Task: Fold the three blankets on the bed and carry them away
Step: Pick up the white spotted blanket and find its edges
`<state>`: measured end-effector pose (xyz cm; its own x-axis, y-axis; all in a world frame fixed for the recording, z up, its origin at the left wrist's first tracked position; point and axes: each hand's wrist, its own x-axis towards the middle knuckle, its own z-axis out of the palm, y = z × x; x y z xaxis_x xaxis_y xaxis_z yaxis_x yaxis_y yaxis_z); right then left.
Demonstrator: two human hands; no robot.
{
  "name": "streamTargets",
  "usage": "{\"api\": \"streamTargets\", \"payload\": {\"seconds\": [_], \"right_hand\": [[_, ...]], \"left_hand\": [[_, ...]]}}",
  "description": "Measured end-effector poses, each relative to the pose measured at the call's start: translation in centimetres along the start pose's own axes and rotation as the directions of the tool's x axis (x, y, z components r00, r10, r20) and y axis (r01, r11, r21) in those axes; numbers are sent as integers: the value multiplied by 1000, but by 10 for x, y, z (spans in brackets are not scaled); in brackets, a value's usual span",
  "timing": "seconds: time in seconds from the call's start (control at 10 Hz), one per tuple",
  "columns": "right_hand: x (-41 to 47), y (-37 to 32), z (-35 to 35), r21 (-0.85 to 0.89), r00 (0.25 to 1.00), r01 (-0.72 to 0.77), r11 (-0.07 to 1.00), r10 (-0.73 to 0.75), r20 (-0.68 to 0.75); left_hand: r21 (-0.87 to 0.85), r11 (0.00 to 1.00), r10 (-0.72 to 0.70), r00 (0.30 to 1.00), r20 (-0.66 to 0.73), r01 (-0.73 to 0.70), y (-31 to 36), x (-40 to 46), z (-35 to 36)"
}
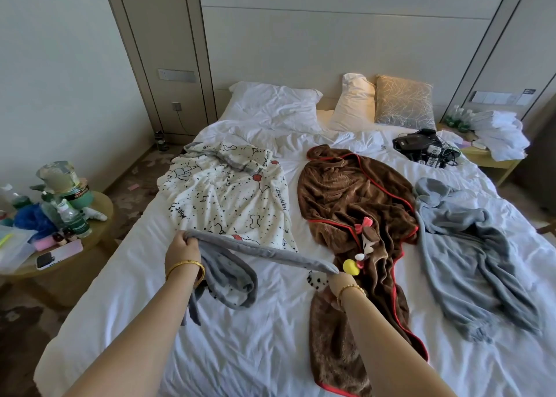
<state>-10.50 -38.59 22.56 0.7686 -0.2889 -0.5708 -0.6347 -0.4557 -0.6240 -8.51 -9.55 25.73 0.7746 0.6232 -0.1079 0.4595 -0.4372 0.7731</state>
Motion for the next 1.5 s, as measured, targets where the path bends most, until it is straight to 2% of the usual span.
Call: {"api": "streamTargets", "payload": {"seconds": [0.1, 0.2, 0.3, 0.4, 0.5, 0.6, 0.7, 0.8, 0.9, 1.0, 1.1, 1.2, 1.3, 1.4, 1.5], "right_hand": [[13, 0, 6, 326, 999, -43, 944, 46, 1], [18, -7, 8, 580, 992, -122, 806, 109, 58], [17, -16, 0, 632, 994, -91, 769, 106, 13], [19, -19, -8, 803, 946, -245, 544, 315, 75], [17, -18, -4, 764, 990, -14, 645, 118, -81], [6, -38, 2, 639, 965, 199, 743, -37, -258], [-9, -64, 9, 401, 923, 365, 840, -268, -278], [-30, -80, 26, 363, 930, 342, 867, -367, 0], [-45, -94, 52, 184, 900, 336, 924, -372, 228], [-68, -102, 69, 138, 821, 411, 901, -432, 373], [-71, -101, 78, 337, 748, 289, 896, -431, 505], [-69, -100, 77, 221, 673, 418, 881, -463, 577], [-64, -98, 82, -91, 700, 633, 769, -519, 491], [-56, -92, 87, -163, 761, 619, 768, -535, 367], [-50, -85, 85, -59, 814, 549, 834, -518, 263]], "left_hand": [[20, 1000, 10, 1000, 10, -10, -5, -2, -2], [29, 1000, 7, 1000, 19, -7, -8, -2, -5], [52, 997, 52, 997, 50, -55, -14, 1, -7], [174, 966, 160, 971, 179, -192, -23, 3, -11], [352, 870, 156, 870, 468, -345, -31, 1, -13], [456, 788, 3, 744, 668, -412, -30, -5, -18], [428, 809, -80, 647, 758, -402, -22, -7, -23], [361, 848, -46, 625, 779, -388, -6, -11, -24], [311, 853, 51, 662, 748, -418, 10, -16, -20], [286, 836, 125, 670, 732, -469, 22, -21, -14], [206, 854, 222, 693, 686, -478, 26, -18, -14], [168, 862, 277, 722, 635, -479, 26, -17, -14], [158, 851, 302, 713, 633, -501, 24, -18, -11], [159, 829, 325, 693, 644, -536, 20, -18, -10], [341, 695, 374, 723, 581, -634, 13, -16, -14]]}}
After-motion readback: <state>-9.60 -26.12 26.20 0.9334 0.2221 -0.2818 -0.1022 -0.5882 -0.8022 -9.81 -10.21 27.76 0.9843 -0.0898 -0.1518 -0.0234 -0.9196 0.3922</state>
